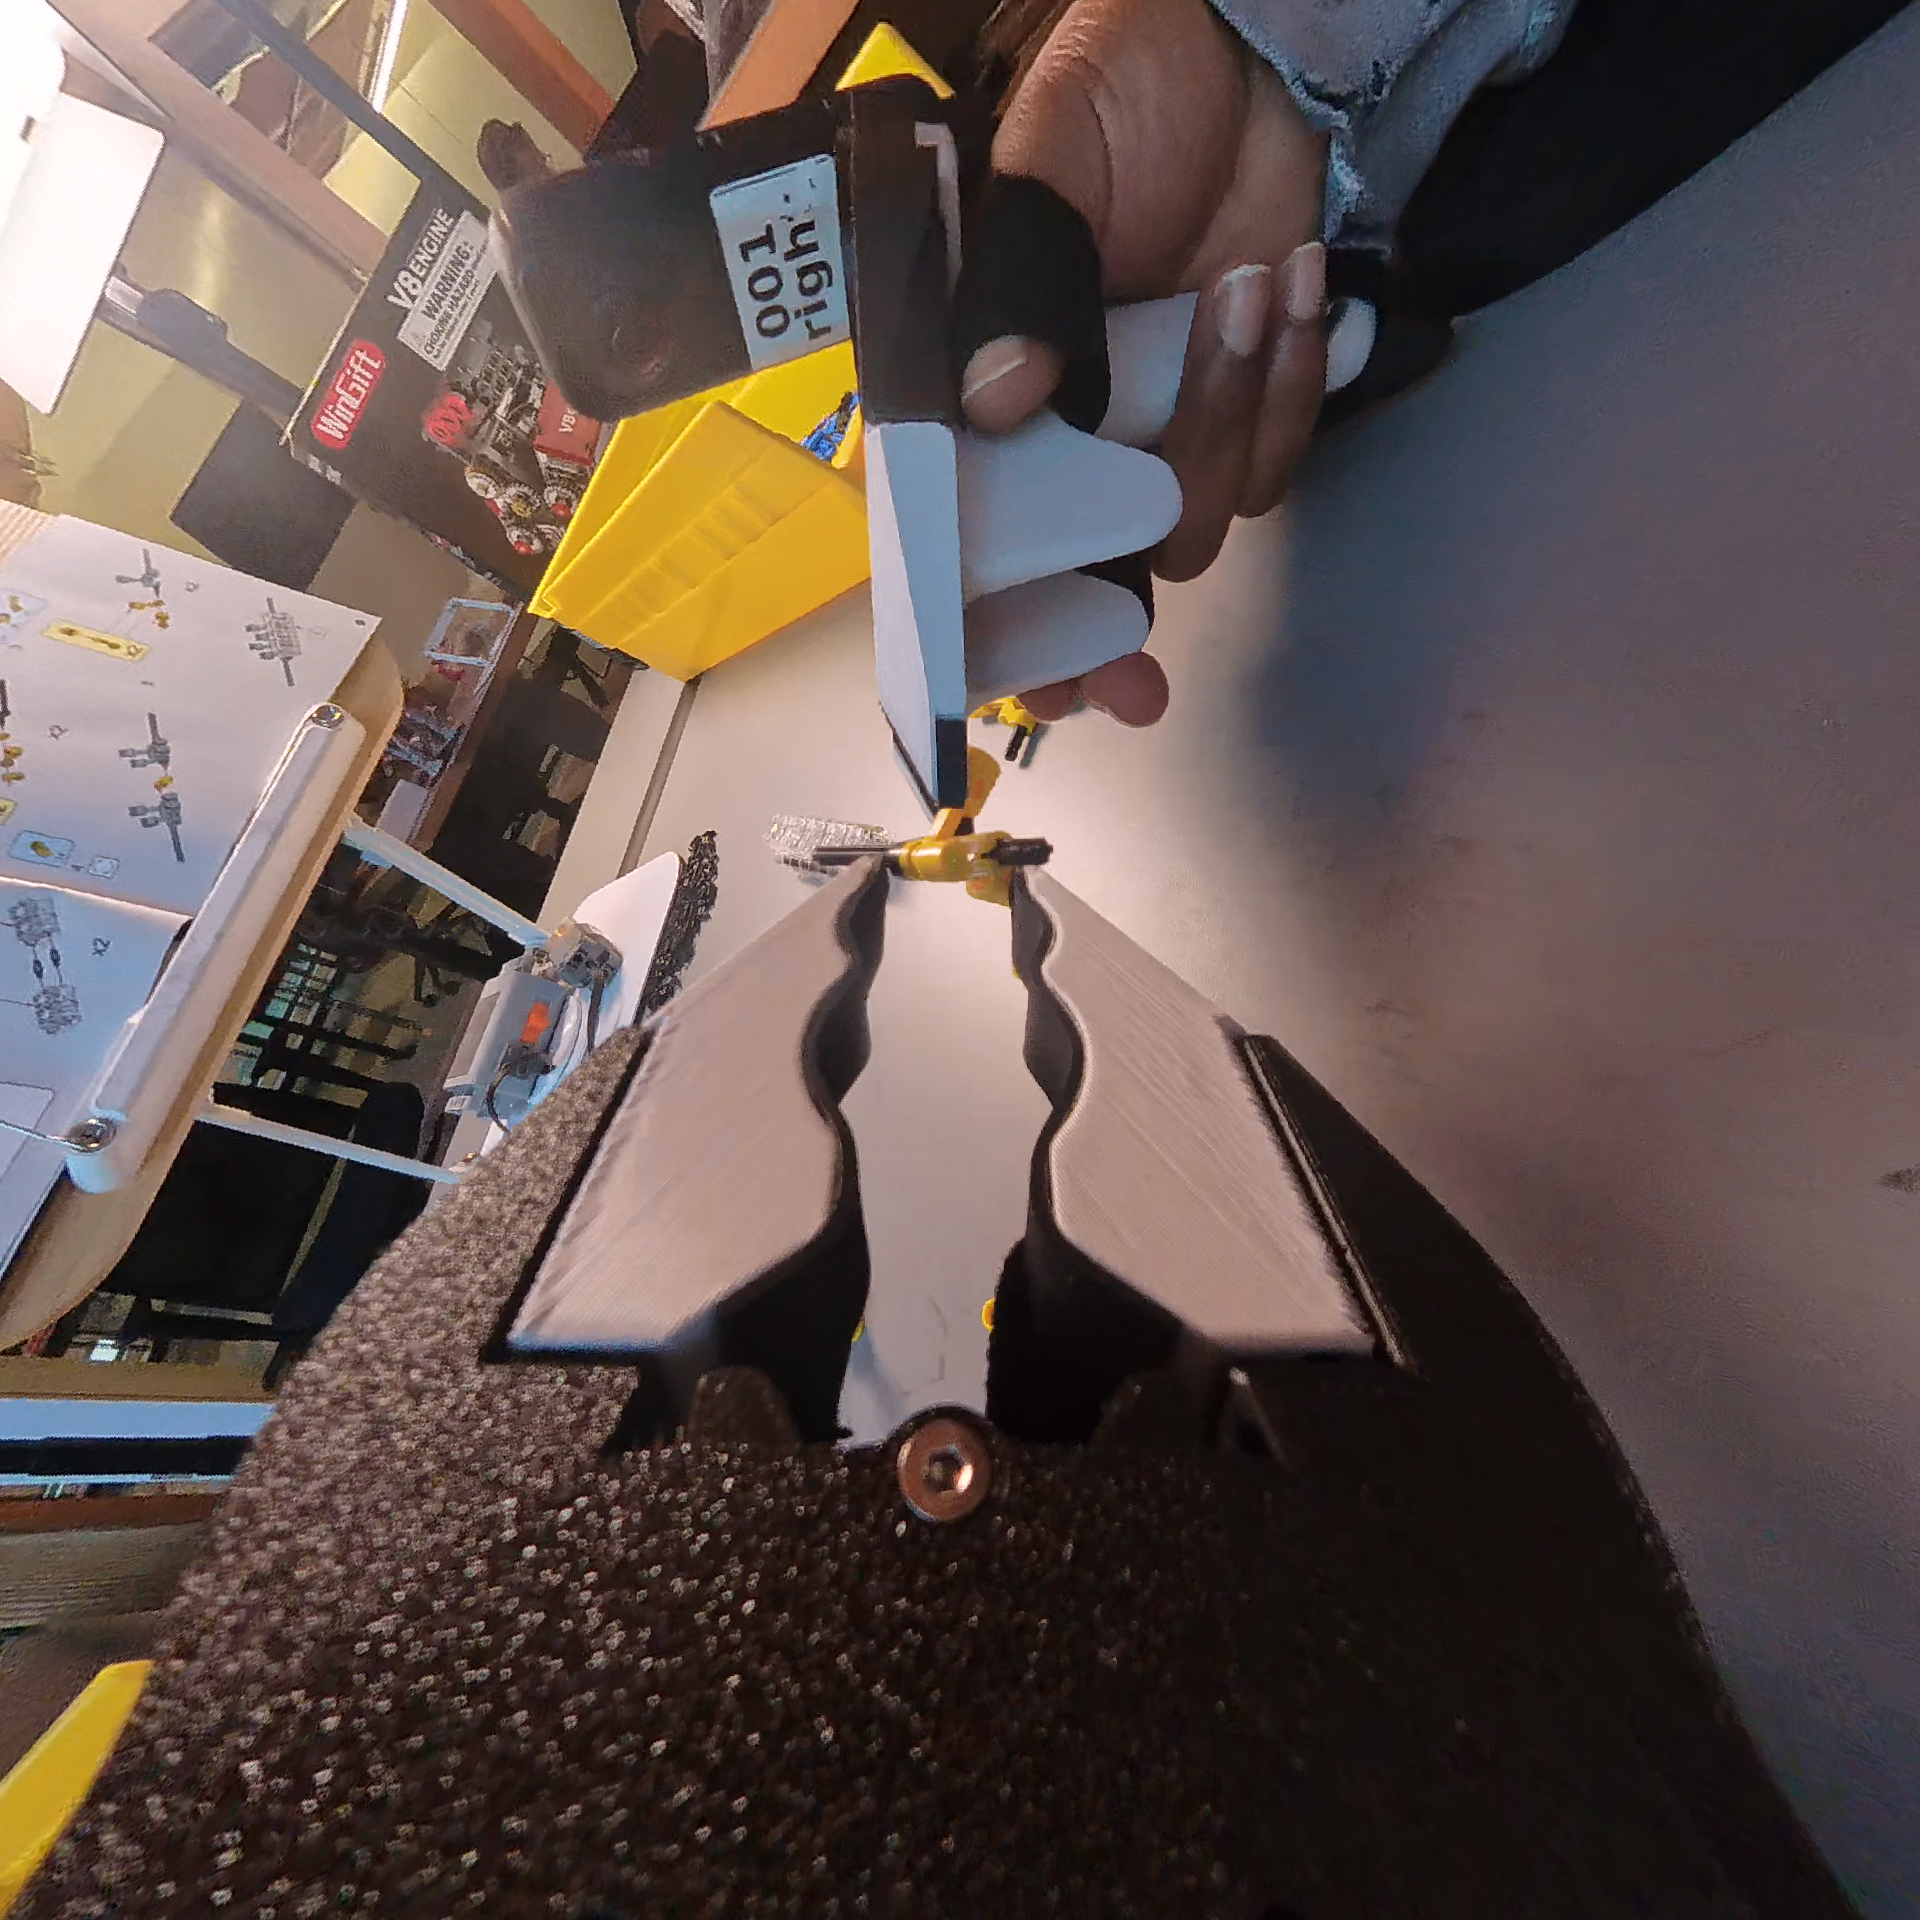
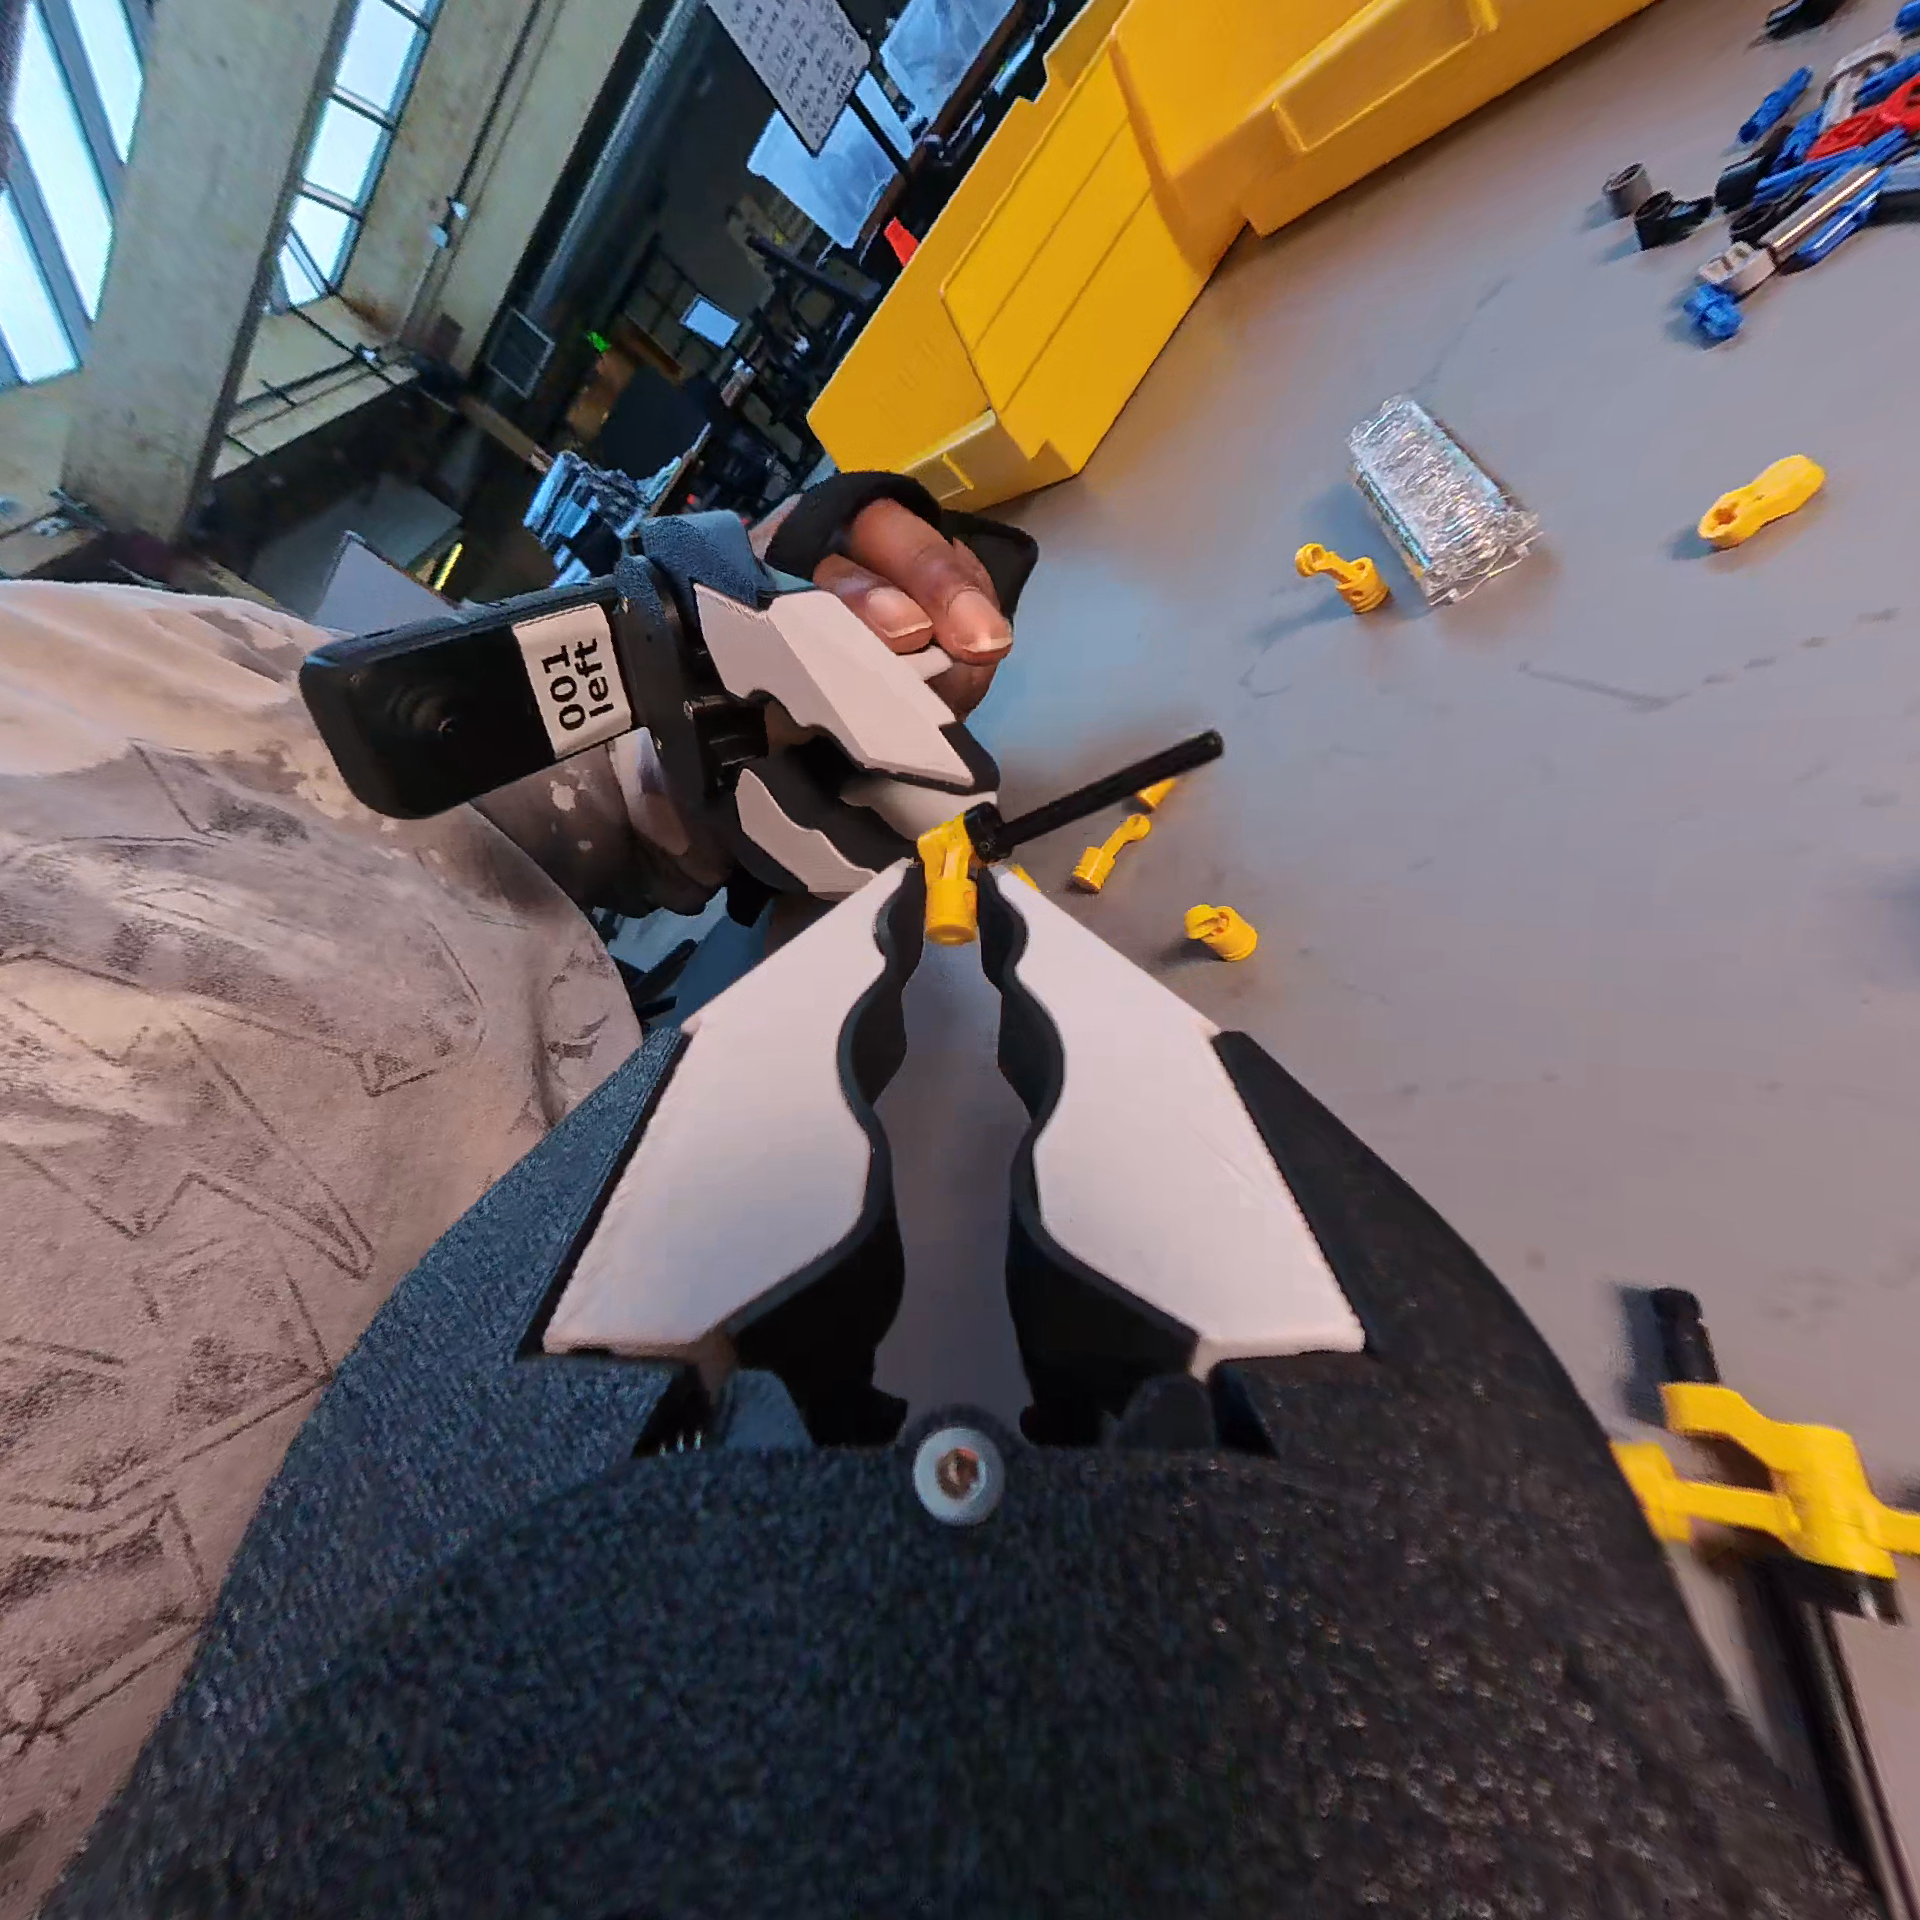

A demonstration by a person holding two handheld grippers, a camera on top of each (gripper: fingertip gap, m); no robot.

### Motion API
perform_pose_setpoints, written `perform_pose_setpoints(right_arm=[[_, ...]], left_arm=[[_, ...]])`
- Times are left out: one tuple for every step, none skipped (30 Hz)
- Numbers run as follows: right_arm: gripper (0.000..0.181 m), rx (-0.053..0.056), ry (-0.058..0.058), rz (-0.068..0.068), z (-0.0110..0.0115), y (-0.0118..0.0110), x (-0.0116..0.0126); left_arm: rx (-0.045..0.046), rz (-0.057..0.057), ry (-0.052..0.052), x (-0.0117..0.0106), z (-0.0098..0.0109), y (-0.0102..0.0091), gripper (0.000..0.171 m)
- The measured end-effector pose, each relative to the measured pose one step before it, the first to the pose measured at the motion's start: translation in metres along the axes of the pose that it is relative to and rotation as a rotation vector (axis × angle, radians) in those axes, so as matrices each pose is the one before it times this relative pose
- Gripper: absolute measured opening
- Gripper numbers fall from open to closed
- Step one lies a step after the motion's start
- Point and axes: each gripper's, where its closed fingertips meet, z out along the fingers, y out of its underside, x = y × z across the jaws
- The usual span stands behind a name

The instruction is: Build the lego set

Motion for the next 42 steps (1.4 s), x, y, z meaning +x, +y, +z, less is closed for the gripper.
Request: perform_pose_setpoints(right_arm=[[0.010,-0.0070,-0.0072,0.0144,0.00163,0.00175,-0.00050],[0.010,-0.0068,-0.0019,0.0058,0.00114,0.00170,0.00017],[0.010,-0.0036,0.0014,0.0001,0.00068,0.00111,0.00023],[0.010,-0.0018,-0.0003,-0.0007,0.00035,0.00039,-0.00011],[0.010,0.0058,-0.0061,0.0005,-0.00001,-0.00097,-0.00105],[0.010,0.0117,-0.0084,0.0011,-0.00045,-0.00213,-0.00160],[0.010,0.0103,-0.0042,-0.0021,-0.00064,-0.00195,-0.00090],[0.010,0.0116,-0.0028,-0.0114,-0.00086,-0.00207,-0.00118],[0.011,0.0157,0.0009,-0.0148,-0.00086,-0.00290,-0.00101],[0.011,0.0139,-0.0048,-0.0096,-0.00067,-0.00287,-0.00190],[0.011,0.0075,-0.0036,-0.0054,-0.00042,-0.00196,-0.00149],[0.011,0.0036,-0.0007,-0.0029,-0.00026,-0.00079,-0.00052],[0.011,-0.0030,-0.0013,0.0039,0.00017,0.00055,-0.00037],[0.011,-0.0063,0.0011,0.0033,0.00048,0.00137,0.00028],[0.010,-0.0033,0.0065,-0.0009,0.00042,0.00101,0.00088],[0.009,-0.0029,0.0079,-0.0014,0.00039,0.00059,0.00105],[0.009,-0.0003,0.0024,0.0006,0.00012,0.00005,0.00025],[0.009,0.0077,0.0039,0.0037,-0.00037,-0.00127,0.00066],[0.009,0.0129,0.0014,0.0087,-0.00088,-0.00209,0.00077],[0.009,0.0128,-0.0019,0.0119,-0.00145,-0.00226,0.00062],[0.009,0.0140,0.0012,0.0133,-0.00191,-0.00241,0.00138],[0.009,0.0128,0.0071,0.0137,-0.00211,-0.00226,0.00229],[0.009,0.0100,0.0086,0.0129,-0.00178,-0.00183,0.00254],[0.009,0.0072,0.0069,0.0118,-0.00109,-0.00114,0.00223],[0.009,0.0021,0.0003,0.0115,-0.00004,0.00000,0.00100],[0.009,-0.0024,-0.0061,0.0124,0.00117,0.00093,-0.00018],[0.009,-0.0073,-0.0113,0.0112,0.00222,0.00200,-0.00132],[0.009,-0.0122,-0.0119,0.0089,0.00293,0.00304,-0.00164],[0.009,-0.0174,-0.0091,0.0056,0.00369,0.00399,-0.00132],[0.009,-0.0243,-0.0043,0.0015,0.00388,0.00510,-0.00070],[0.009,-0.0262,-0.0002,-0.0019,0.00346,0.00535,-0.00015],[0.009,-0.0228,0.0001,-0.0033,0.00226,0.00437,-0.00001],[0.009,-0.0157,0.0002,-0.0037,0.00119,0.00289,-0.00014],[0.010,-0.0084,0.0039,-0.0043,0.00041,0.00155,0.00063],[0.010,-0.0021,-0.0055,-0.0020,-0.00016,0.00035,-0.00093],[0.010,0.0058,-0.0123,0.0013,-0.00060,-0.00118,-0.00210],[0.010,0.0069,-0.0165,-0.0012,-0.00080,-0.00151,-0.00312],[0.012,0.0044,-0.0156,-0.0066,-0.00084,-0.00124,-0.00349],[0.014,0.0068,-0.0129,-0.0122,-0.00099,-0.00176,-0.00345],[0.016,0.0092,-0.0077,-0.0114,-0.00150,-0.00231,-0.00244],[0.018,0.0151,-0.0083,-0.0080,-0.00192,-0.00335,-0.00202],[0.021,0.0201,-0.0125,-0.0010,-0.00220,-0.00395,-0.00215]], left_arm=[[-0.00002,0.0130,0.0054,0.00177,-0.00019,-0.00010,0.022],[-0.00117,0.0096,0.0052,0.00164,-0.00028,0.00010,0.022],[-0.00209,0.0018,0.0055,0.00114,-0.00019,0.00040,0.022],[0.00036,-0.0075,0.0053,0.00042,-0.00028,0.00007,0.022],[0.00628,-0.0150,0.0017,-0.00077,-0.00060,-0.00063,0.022],[0.01157,-0.0221,-0.0010,-0.00164,-0.00094,-0.00128,0.021],[0.01465,-0.0291,-0.0067,-0.00322,-0.00130,-0.00147,0.014],[0.01917,-0.0332,-0.0095,-0.00400,-0.00191,-0.00171,0.003],[0.02487,-0.0382,0.0016,-0.00263,-0.00187,-0.00238,0.000],[0.01798,-0.0499,0.0149,-0.00052,-0.00092,-0.00160,0.000],[0.01143,-0.0497,0.0173,0.00014,-0.00011,-0.00097,0.000],[0.01403,-0.0329,0.0127,0.00024,-0.00002,-0.00166,0.000],[0.01220,-0.0188,0.0070,0.00015,0.00003,-0.00157,0.000],[0.00587,-0.0114,0.0058,0.00032,0.00029,-0.00081,0.000],[0.00118,-0.0042,0.0022,0.00018,0.00050,-0.00007,0.000],[-0.00230,0.0048,-0.0066,-0.00071,0.00032,0.00059,0.000],[-0.00626,0.0131,-0.0127,-0.00147,0.00024,0.00117,0.000],[-0.00813,0.0180,-0.0137,-0.00146,0.00020,0.00169,0.000],[-0.00721,0.0178,-0.0139,-0.00149,-0.00005,0.00151,0.000],[-0.00388,0.0141,-0.0141,-0.00172,-0.00029,0.00109,0.002],[-0.00123,0.0087,-0.0133,-0.00211,-0.00057,0.00056,0.007],[-0.00173,0.0027,-0.0097,-0.00216,-0.00055,0.00040,0.013],[-0.00318,0.0006,-0.0061,-0.00176,-0.00017,0.00051,0.018],[-0.00275,0.0067,-0.0053,-0.00110,0.00006,0.00023,0.022],[-0.00324,0.0183,-0.0063,-0.00028,0.00062,-0.00010,0.026],[-0.00755,0.0293,-0.0075,0.00059,0.00138,0.00023,0.027],[-0.01325,0.0362,-0.0051,0.00168,0.00187,0.00095,0.029],[-0.01481,0.0378,-0.0035,0.00216,0.00223,0.00112,0.031],[-0.01209,0.0351,-0.0028,0.00235,0.00198,0.00085,0.031],[-0.00892,0.0300,0.0031,0.00295,0.00151,0.00073,0.030],[-0.00815,0.0238,0.0129,0.00400,0.00089,0.00105,0.029],[-0.00995,0.0181,0.0150,0.00391,0.00057,0.00181,0.024],[-0.00957,0.0159,0.0102,0.00293,0.00035,0.00201,0.020],[-0.00579,0.0115,0.0069,0.00175,-0.00001,0.00118,0.020],[-0.00121,-0.0019,0.0052,0.00055,-0.00040,0.00004,0.018],[0.00579,-0.0181,0.0038,-0.00069,-0.00060,-0.00099,0.018],[0.01365,-0.0295,0.0048,-0.00118,-0.00109,-0.00196,0.017],[0.01637,-0.0350,0.0086,-0.00099,-0.00113,-0.00197,0.015],[0.01327,-0.0360,0.0075,-0.00112,-0.00107,-0.00123,0.015],[0.01094,-0.0354,0.0048,-0.00168,-0.00103,-0.00051,0.014],[0.01156,-0.0348,0.0055,-0.00170,-0.00090,-0.00039,0.013],[0.01351,-0.0346,0.0050,-0.00180,-0.00094,-0.00081,0.013]])
